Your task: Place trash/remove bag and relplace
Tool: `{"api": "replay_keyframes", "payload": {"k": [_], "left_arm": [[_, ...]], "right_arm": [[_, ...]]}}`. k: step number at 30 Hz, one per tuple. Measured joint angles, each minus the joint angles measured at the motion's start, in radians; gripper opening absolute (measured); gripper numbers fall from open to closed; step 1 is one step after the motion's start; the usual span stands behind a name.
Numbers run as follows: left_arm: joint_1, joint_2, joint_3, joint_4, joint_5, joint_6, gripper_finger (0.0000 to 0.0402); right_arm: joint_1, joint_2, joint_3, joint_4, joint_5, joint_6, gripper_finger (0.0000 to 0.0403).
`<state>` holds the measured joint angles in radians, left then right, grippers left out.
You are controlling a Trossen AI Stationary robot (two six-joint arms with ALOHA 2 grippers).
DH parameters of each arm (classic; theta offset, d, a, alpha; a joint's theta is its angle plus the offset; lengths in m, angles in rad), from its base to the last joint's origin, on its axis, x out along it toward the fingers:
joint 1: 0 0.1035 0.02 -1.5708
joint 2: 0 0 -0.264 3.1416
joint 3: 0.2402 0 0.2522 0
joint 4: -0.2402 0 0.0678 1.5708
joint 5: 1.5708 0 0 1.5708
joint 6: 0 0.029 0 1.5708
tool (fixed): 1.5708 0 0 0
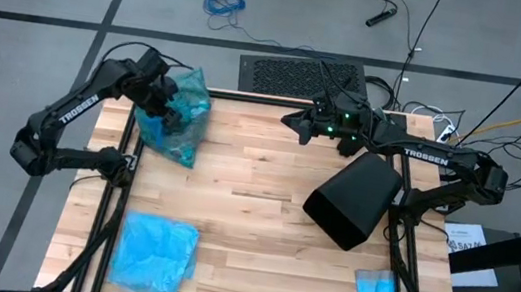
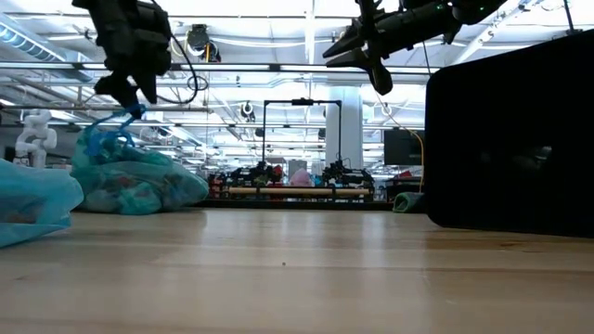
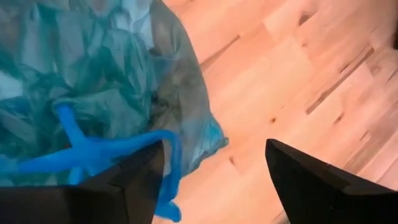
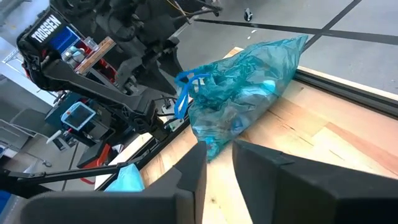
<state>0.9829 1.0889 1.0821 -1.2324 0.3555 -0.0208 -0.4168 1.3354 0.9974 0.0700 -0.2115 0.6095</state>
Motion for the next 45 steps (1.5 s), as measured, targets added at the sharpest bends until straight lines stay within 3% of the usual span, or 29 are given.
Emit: {"api": "replay_keyframes", "payload": {"k": [13,18,22,45], "left_arm": [[-0.001,0.000,0.101,-0.102,-0.085,0.056,0.0274],[0.000,0.001,0.101,-0.273,-0.307,0.052,0.0274],[-0.001,0.001,0.101,-0.342,-0.314,0.037,0.0274],[-0.001,0.000,0.100,-0.313,-0.319,0.081,0.0274]], "right_arm": [[0.000,0.000,0.000,-0.001,-0.001,0.000,0.0087],[0.000,0.000,0.000,-0.001,-0.001,0.000,0.0087],[-0.001,0.000,0.000,-0.001,0.000,-0.003,0.0087],[0.000,0.000,0.000,0.000,0.000,0.018,0.0087]]}}
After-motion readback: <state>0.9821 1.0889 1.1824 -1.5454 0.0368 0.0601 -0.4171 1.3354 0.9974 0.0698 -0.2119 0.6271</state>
